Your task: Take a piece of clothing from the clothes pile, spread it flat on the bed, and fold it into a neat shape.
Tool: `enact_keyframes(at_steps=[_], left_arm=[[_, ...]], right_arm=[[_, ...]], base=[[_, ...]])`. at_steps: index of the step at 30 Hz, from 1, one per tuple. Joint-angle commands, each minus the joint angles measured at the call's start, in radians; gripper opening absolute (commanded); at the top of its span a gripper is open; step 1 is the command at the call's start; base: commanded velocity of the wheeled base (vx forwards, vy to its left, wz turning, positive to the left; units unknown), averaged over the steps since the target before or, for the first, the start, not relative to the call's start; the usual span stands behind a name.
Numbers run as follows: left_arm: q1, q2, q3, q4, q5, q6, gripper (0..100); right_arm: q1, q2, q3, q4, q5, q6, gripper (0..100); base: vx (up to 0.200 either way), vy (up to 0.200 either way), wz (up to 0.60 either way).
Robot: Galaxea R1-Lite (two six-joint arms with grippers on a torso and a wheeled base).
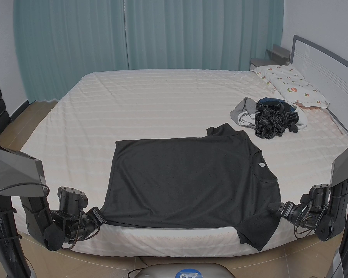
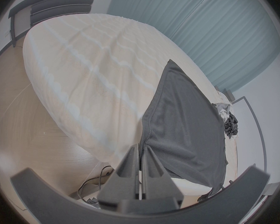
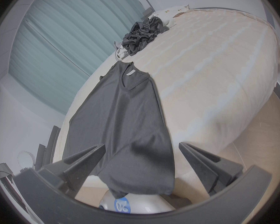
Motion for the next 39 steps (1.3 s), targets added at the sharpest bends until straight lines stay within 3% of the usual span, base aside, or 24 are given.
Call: enact_keyframes(at_steps=[1, 2, 15, 22, 28, 29, 33, 39], left_arm=[[0.010, 0.000, -0.005, -0.001, -0.002, -0.001, 0], [0.012, 0.000, -0.008, -0.001, -0.005, -0.003, 0], [0.015, 0.003, -0.022, -0.001, -0.013, -0.030, 0], [0.013, 0.006, -0.030, -0.001, -0.039, -0.046, 0], [0.013, 0.009, -0.034, -0.001, -0.039, -0.046, 0], [0.013, 0.009, -0.034, -0.001, -0.039, -0.046, 0], [0.015, 0.011, -0.037, -0.001, -0.039, -0.046, 0], [0.029, 0.020, -0.047, -0.001, -0.039, -0.046, 0]], right_arm=[[-0.009, 0.040, -0.041, -0.011, 0.002, 0.000, 100], [-0.009, 0.056, -0.055, -0.011, 0.002, -0.002, 0], [-0.041, 0.073, -0.217, -0.009, 0.001, -0.006, 0], [-0.041, 0.065, -0.320, 0.081, 0.002, -0.059, 0], [-0.043, 0.094, -0.332, 0.097, 0.042, -0.068, 0], [-0.043, 0.094, -0.332, 0.097, 0.042, -0.068, 100], [-0.066, 0.091, -0.316, 0.063, 0.068, -0.059, 100], [-0.127, 0.033, -0.197, 0.031, 0.163, -0.059, 100]], base=[[0.000, 0.000, 0.00], [0.000, 0.000, 0.00], [0.000, 0.000, 0.00], [0.000, 0.000, 0.00], [0.000, 0.000, 0.00], [0.000, 0.000, 0.00], [0.000, 0.000, 0.00], [0.000, 0.000, 0.00]])
